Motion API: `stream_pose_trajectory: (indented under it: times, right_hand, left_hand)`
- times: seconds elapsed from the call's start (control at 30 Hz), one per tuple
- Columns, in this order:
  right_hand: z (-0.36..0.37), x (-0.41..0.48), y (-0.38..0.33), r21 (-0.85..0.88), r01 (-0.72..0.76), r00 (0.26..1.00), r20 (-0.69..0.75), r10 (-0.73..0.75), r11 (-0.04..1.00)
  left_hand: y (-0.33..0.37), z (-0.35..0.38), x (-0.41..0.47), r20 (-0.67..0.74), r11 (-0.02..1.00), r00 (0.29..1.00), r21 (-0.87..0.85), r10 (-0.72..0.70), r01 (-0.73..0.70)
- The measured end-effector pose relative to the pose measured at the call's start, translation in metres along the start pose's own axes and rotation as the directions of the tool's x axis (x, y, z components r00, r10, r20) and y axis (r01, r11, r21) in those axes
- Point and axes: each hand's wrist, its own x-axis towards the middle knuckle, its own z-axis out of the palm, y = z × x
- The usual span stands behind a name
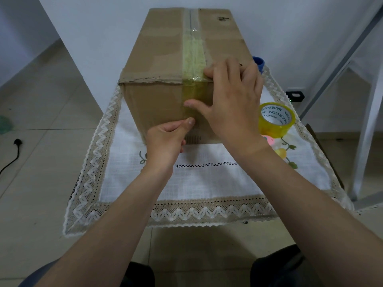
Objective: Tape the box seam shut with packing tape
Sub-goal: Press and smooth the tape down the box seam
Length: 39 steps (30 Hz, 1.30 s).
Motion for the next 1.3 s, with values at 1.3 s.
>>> stream_pose_trajectory:
  times: [1.3]
  right_hand:
    - [0.003,-0.006,-0.001,0.017,0.007,0.998,-0.057,-0.007,1.000]
  left_hand:
    - [0.012,-0.009,0.000,0.073,0.989,0.989,0.083,-0.127,0.121]
